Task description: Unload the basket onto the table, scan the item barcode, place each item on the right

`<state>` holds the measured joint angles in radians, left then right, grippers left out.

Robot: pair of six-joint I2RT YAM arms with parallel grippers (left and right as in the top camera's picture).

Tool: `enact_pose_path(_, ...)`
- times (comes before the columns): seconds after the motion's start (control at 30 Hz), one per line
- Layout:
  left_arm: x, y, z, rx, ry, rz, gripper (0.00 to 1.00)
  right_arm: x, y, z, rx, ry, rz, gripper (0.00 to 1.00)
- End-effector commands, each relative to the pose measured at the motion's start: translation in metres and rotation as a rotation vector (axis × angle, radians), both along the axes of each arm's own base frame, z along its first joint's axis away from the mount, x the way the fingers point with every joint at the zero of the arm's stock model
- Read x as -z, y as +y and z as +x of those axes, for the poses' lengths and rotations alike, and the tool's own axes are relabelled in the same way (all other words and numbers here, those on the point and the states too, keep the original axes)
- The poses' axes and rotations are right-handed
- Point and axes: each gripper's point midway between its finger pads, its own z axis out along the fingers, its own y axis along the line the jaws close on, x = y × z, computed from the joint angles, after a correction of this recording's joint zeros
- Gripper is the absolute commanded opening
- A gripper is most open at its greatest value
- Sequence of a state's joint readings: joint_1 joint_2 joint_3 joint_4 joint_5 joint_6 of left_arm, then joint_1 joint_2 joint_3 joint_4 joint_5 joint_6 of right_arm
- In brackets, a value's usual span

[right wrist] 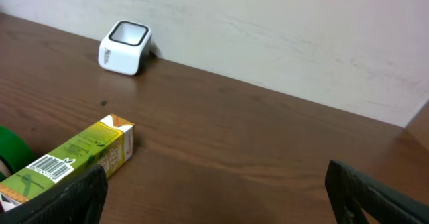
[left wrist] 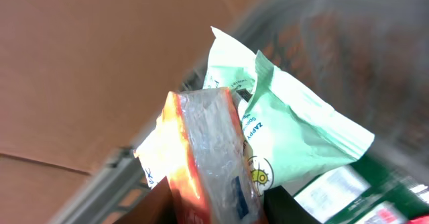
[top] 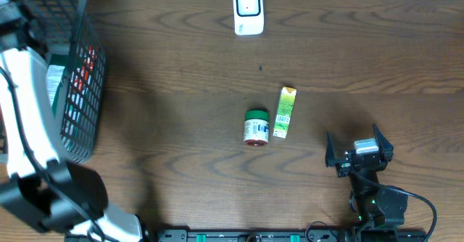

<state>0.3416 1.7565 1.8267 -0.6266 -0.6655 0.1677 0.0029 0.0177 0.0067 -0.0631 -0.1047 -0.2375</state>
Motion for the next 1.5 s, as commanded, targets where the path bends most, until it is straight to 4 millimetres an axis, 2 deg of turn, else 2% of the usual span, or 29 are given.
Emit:
enact_pose_path(0.0, -0.073, -0.056, -0.016, 0.025, -0.155, 0.095, 0.34, 0.001, 0.0, 0.0, 0.001, 0.003, 0.013, 0.99)
enact_pose_path(0.07, -0.093, -0.088, -0.02, 0.073, -0.21, 0.101, 0.34, 0.001, 0.0, 0.0, 0.001, 0.003, 0.013, 0.99)
enact_pose_path(0.13, -0.111, -0.129, -0.025, 0.149, -0.264, 0.096, 0.35, 0.001, 0.0, 0.0, 0.001, 0.003, 0.013, 0.99)
enact_pose_path(0.2, -0.119, -0.168, -0.028, 0.241, -0.294, 0.075, 0.35, 0.001, 0.0, 0.0, 0.001, 0.003, 0.013, 0.99)
enact_pose_path(0.27, -0.117, -0.211, -0.031, 0.338, -0.304, 0.028, 0.35, 0.001, 0.0, 0.0, 0.001, 0.002, 0.013, 0.99)
enact_pose_path(0.33, -0.105, -0.249, -0.036, 0.414, -0.287, -0.031, 0.35, 0.001, 0.0, 0.0, 0.001, 0.003, 0.013, 0.99)
enact_pose_path(0.4, -0.085, -0.277, -0.041, 0.449, -0.253, -0.091, 0.35, 0.001, 0.0, 0.0, 0.001, 0.003, 0.013, 0.99)
enact_pose_path(0.47, -0.058, -0.3, -0.044, 0.458, -0.201, -0.152, 0.35, 0.001, 0.0, 0.0, 0.001, 0.003, 0.013, 0.99)
enact_pose_path(0.57, -0.007, -0.329, -0.045, 0.456, -0.072, -0.226, 0.35, 0.001, 0.0, 0.0, 0.001, 0.003, 0.013, 0.99)
enact_pose_path(0.73, 0.085, -0.365, -0.038, 0.459, 0.197, -0.302, 0.39, 0.001, 0.0, 0.0, 0.001, 0.002, 0.013, 0.99)
enact_pose_path(0.83, 0.139, -0.376, -0.033, 0.443, 0.347, -0.298, 0.39, 0.001, 0.0, 0.0, 0.001, 0.003, 0.013, 0.99)
enact_pose_path(0.93, 0.172, -0.379, -0.029, 0.423, 0.437, -0.27, 0.46, 0.001, 0.0, 0.0, 0.001, 0.003, 0.013, 0.99)
enact_pose_path(0.97, 0.181, -0.38, -0.028, 0.418, 0.459, -0.273, 0.53, 0.001, 0.0, 0.0, 0.001, 0.002, 0.013, 0.99)
enact_pose_path(1.03, 0.19, -0.383, -0.028, 0.416, 0.481, -0.289, 0.68, 0.001, 0.0, 0.0, 0.001, 0.002, 0.013, 0.99)
enact_pose_path(1.1, 0.194, -0.383, -0.028, 0.417, 0.492, -0.311, 0.74, 0.001, 0.0, 0.0, 0.001, 0.003, 0.013, 0.99)
enact_pose_path(1.27, 0.19, -0.39, -0.033, 0.495, 0.55, -0.46, 0.77, 0.001, 0.0, 0.0, 0.001, 0.003, 0.013, 0.99)
enact_pose_path(1.4, 0.173, -0.404, -0.046, 0.618, 0.576, -0.707, 0.8, 0.001, 0.0, 0.0, 0.001, 0.003, 0.013, 0.99)
enact_pose_path(1.43, 0.159, -0.407, -0.051, 0.666, 0.56, -0.784, 0.8, 0.001, 0.0, 0.0, 0.001, 0.003, 0.013, 0.99)
enact_pose_path(1.47, 0.142, -0.401, -0.055, 0.68, 0.521, -0.819, 0.81, 0.001, 0.0, 0.0, 0.001, 0.003, 0.013, 0.99)
